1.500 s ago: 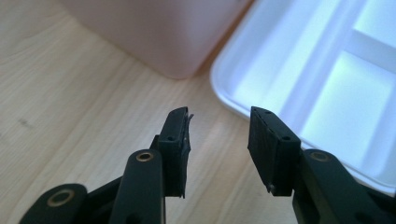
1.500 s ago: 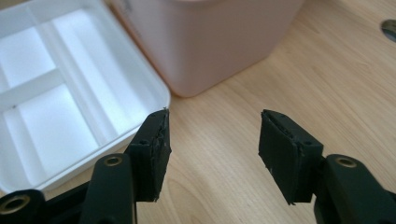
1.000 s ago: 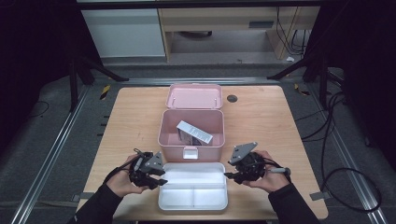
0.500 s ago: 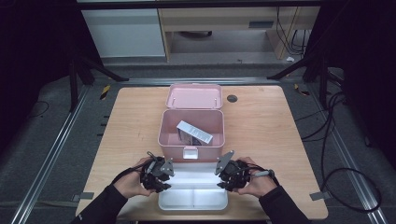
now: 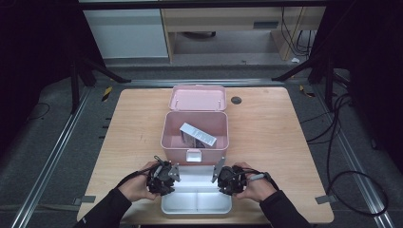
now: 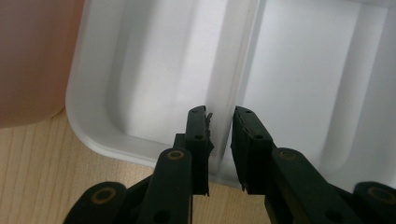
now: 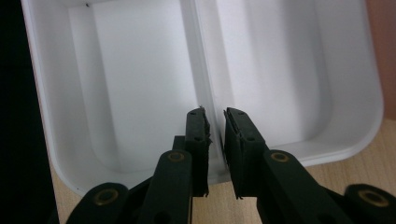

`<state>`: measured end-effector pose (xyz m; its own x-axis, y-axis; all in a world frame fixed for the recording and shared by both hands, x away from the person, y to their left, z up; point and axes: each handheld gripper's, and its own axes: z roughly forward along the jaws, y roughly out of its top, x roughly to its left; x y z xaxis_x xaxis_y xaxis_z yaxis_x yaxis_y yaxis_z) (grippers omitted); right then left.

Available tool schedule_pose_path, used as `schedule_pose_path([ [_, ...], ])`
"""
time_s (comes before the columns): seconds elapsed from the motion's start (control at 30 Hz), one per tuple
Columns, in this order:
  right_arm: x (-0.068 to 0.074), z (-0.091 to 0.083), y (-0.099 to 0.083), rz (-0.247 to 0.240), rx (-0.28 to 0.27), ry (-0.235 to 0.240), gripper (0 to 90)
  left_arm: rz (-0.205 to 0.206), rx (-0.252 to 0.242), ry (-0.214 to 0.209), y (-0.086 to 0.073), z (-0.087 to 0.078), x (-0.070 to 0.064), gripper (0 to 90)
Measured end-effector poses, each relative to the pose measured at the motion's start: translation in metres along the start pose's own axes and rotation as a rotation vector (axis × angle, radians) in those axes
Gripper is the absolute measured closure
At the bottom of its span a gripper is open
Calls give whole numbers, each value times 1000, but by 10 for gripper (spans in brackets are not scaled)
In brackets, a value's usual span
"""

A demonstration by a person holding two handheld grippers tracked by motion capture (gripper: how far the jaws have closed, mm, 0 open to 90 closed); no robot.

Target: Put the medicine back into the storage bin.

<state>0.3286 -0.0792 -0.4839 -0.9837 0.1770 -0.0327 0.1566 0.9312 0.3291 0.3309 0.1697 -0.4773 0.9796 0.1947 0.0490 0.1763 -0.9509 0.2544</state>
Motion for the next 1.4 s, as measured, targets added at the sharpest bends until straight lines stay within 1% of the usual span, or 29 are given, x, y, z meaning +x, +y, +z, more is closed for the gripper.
schedule_pose_path([
  [0.1,1,2,2,-7,23,-5,816,-2,3,-3,1,2,-1,780],
  [0.27,1,5,4,-22,39,-8,843,5,20,-8,2,5,-1,827],
  [0.37,1,7,6,-23,59,-10,852,7,21,-10,2,5,-1,831],
  [0.57,1,8,8,-21,75,-10,854,28,25,-10,3,5,-1,841],
  [0.7,0,8,9,-17,79,-1,859,45,23,-25,3,3,-1,853],
  [0.8,1,4,8,-16,69,7,862,48,1,-43,3,-3,-2,860],
  [0.87,2,0,8,-16,69,23,862,55,0,-61,4,-7,-5,864],
  [0.97,6,-6,6,-11,65,50,862,58,4,-79,7,-15,-10,868],
  [1.07,11,-17,5,-11,53,55,864,53,-1,-86,10,-25,-14,866],
  [1.23,18,-45,4,-9,21,57,864,67,-30,-81,15,-46,-22,869],
  [1.4,20,-75,8,-20,-8,43,865,83,-35,-56,24,-76,-26,872],
])
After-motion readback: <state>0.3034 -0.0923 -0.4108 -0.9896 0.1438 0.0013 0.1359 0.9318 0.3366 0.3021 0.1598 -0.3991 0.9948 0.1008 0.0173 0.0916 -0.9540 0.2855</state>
